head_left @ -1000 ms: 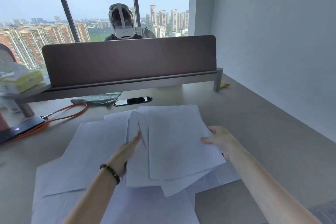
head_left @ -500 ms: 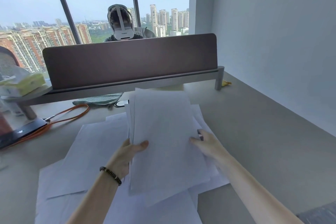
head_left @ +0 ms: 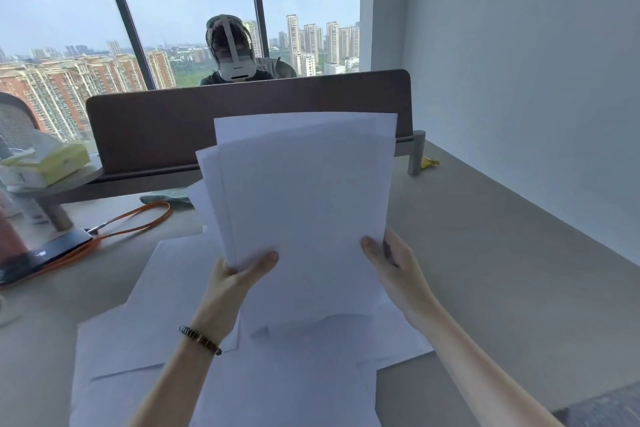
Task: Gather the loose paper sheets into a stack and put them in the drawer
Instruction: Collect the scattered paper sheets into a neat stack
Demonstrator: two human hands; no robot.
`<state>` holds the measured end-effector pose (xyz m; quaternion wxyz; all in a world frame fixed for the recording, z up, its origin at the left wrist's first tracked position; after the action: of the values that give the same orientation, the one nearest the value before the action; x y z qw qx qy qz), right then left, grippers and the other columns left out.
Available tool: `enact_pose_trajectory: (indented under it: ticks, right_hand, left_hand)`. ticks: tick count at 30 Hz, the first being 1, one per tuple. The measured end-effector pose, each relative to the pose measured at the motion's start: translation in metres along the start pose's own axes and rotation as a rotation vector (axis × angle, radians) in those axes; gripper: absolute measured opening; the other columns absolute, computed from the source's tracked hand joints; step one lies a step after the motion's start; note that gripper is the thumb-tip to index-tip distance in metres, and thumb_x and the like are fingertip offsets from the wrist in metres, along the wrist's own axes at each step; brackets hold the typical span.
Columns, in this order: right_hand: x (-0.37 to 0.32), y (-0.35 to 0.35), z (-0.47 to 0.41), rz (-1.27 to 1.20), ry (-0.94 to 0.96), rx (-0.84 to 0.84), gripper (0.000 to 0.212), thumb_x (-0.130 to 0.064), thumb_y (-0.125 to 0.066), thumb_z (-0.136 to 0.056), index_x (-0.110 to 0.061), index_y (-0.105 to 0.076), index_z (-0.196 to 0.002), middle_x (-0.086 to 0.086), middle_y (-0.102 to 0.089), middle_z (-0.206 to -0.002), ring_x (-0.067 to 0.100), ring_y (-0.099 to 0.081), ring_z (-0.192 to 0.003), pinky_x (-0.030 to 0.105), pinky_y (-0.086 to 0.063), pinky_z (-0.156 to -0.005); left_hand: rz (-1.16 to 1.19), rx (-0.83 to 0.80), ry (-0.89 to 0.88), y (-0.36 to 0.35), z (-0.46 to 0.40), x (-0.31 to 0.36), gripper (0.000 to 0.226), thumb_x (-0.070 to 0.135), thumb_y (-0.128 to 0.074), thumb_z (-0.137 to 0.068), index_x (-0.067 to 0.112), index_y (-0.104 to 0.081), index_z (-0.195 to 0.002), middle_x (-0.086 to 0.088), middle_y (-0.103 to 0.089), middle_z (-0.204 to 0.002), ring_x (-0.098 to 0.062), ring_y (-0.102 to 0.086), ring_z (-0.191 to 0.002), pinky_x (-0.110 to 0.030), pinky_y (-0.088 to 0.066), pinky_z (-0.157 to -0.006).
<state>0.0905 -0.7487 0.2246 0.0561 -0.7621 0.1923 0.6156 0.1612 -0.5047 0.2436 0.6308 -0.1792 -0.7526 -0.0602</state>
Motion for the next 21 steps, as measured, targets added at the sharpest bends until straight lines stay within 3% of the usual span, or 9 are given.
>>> enact_pose_trajectory:
  ticks: [2,4,8,11,13,16,20,21]
  right_hand:
    - [0.001,-0.005,0.008,-0.058,-0.027,-0.068,0.039,-0.046,-0.048,-0.102,-0.02,-0.057,-0.13,0.002,-0.069,-0.121,0.025,-0.063,-0.12,0.048,-0.052,-0.099]
    - [0.003,-0.013,0.017,-0.113,-0.052,-0.114,0.035,-0.028,-0.04,-0.108,-0.033,-0.05,-0.141,-0.013,-0.065,-0.133,0.007,-0.058,-0.127,0.036,-0.046,-0.106]
    - [0.006,-0.021,0.017,-0.177,-0.022,-0.065,0.038,-0.025,-0.038,-0.109,-0.034,-0.045,-0.144,-0.016,-0.061,-0.138,0.004,-0.054,-0.131,0.042,-0.04,-0.114]
    - [0.001,-0.023,0.011,-0.208,-0.005,-0.022,0.038,-0.022,-0.039,-0.108,-0.033,-0.045,-0.144,-0.017,-0.062,-0.136,0.004,-0.055,-0.129,0.037,-0.043,-0.11]
    - [-0.005,-0.021,0.01,-0.206,0.019,-0.011,0.039,-0.02,-0.039,-0.108,-0.031,-0.044,-0.145,-0.017,-0.063,-0.135,0.002,-0.056,-0.128,0.03,-0.045,-0.107]
    - [-0.002,-0.016,0.011,-0.172,0.009,-0.045,0.035,-0.02,-0.04,-0.108,-0.028,-0.049,-0.141,-0.017,-0.065,-0.132,0.0,-0.058,-0.125,0.024,-0.046,-0.103]
    - [-0.009,-0.01,0.007,-0.092,0.064,-0.002,0.025,-0.031,-0.043,-0.106,-0.011,-0.056,-0.115,-0.001,-0.069,-0.107,0.015,-0.064,-0.108,0.038,-0.05,-0.1]
    - [-0.015,-0.01,0.006,-0.078,0.09,0.017,0.026,-0.031,-0.043,-0.106,-0.009,-0.055,-0.11,-0.005,-0.068,-0.098,0.011,-0.064,-0.099,0.035,-0.05,-0.094]
  left_hand:
    - [0.014,0.016,0.016,0.001,0.005,-0.006,0.056,0.049,-0.093,-0.048,0.023,-0.081,-0.096,-0.008,-0.078,-0.103,-0.026,-0.073,-0.099,-0.042,-0.058,-0.089]
    - [0.02,0.062,0.026,0.0,0.006,-0.01,0.049,0.04,-0.093,-0.056,0.018,-0.08,-0.098,-0.01,-0.078,-0.104,-0.028,-0.072,-0.101,-0.048,-0.056,-0.094]
    - [0.016,0.138,0.012,-0.005,0.001,-0.004,0.017,0.01,-0.081,-0.078,0.012,-0.08,-0.095,-0.011,-0.078,-0.104,-0.03,-0.072,-0.103,-0.051,-0.054,-0.095]
    - [0.005,0.14,-0.027,-0.009,-0.005,0.008,0.012,0.006,-0.076,-0.081,0.015,-0.082,-0.085,-0.007,-0.079,-0.097,-0.027,-0.074,-0.098,-0.039,-0.06,-0.084]
    - [0.002,0.099,-0.065,-0.008,-0.005,0.013,0.016,0.008,-0.078,-0.078,0.021,-0.083,-0.085,-0.004,-0.079,-0.098,-0.021,-0.074,-0.096,-0.031,-0.06,-0.082]
    - [-0.009,0.047,-0.043,-0.001,-0.002,0.008,0.024,0.021,-0.084,-0.07,0.027,-0.082,-0.093,-0.004,-0.078,-0.104,-0.023,-0.073,-0.102,-0.036,-0.058,-0.088]
    - [-0.001,0.022,-0.036,0.005,0.002,0.005,0.057,0.053,-0.091,-0.051,0.024,-0.081,-0.099,-0.007,-0.077,-0.109,-0.027,-0.071,-0.105,-0.039,-0.056,-0.089]
    - [-0.009,0.016,-0.06,0.006,0.001,0.008,0.059,0.055,-0.091,-0.05,0.024,-0.081,-0.098,-0.006,-0.077,-0.108,-0.025,-0.072,-0.104,-0.037,-0.057,-0.087]
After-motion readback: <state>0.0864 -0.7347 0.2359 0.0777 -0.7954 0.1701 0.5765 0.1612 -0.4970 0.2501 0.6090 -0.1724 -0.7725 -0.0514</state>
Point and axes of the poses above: each hand's wrist, its own z-axis away from the middle knuckle, its own y-axis out of the back of the hand, x = y × z, the point moved 2 cm from there along -z, towards the middle knuckle
